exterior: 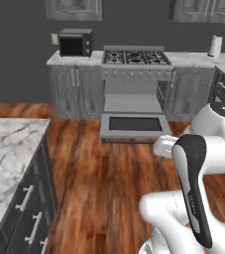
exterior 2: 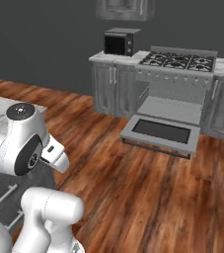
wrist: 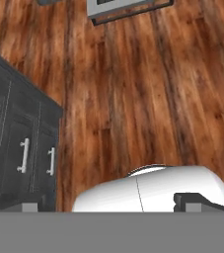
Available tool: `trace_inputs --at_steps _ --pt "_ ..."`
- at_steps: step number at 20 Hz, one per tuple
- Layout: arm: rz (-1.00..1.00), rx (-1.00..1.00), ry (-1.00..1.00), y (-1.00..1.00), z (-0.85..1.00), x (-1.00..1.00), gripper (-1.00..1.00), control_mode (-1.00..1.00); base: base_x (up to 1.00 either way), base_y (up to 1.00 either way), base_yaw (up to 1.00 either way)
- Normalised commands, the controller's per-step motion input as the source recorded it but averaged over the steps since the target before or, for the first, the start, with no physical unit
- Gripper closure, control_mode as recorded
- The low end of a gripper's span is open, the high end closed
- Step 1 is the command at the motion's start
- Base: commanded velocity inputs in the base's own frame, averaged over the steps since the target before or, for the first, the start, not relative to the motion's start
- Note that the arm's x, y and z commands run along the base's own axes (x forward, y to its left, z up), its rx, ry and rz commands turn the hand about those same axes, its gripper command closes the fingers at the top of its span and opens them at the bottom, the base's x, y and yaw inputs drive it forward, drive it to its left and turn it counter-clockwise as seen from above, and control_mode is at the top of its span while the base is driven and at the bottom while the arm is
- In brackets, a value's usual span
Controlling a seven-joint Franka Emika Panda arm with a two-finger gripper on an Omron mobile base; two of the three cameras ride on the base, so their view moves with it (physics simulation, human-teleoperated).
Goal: Move the bowls from the cabinet to the plates on the dining table.
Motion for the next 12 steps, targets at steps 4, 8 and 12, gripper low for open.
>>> trace_inputs --at_steps 4,8,12 --pt "0.0 0.0 0.0 0.0 0.0 0.0 -1.0 1.0 0.0 0.0 -0.44" --pt "0.0 0.0 0.0 0.0 0.0 0.0 -1.0 1.0 0.0 0.0 -0.44" --pt "0.0 0.0 0.0 0.0 0.0 0.0 -1.0 1.0 0.0 0.0 -0.45"
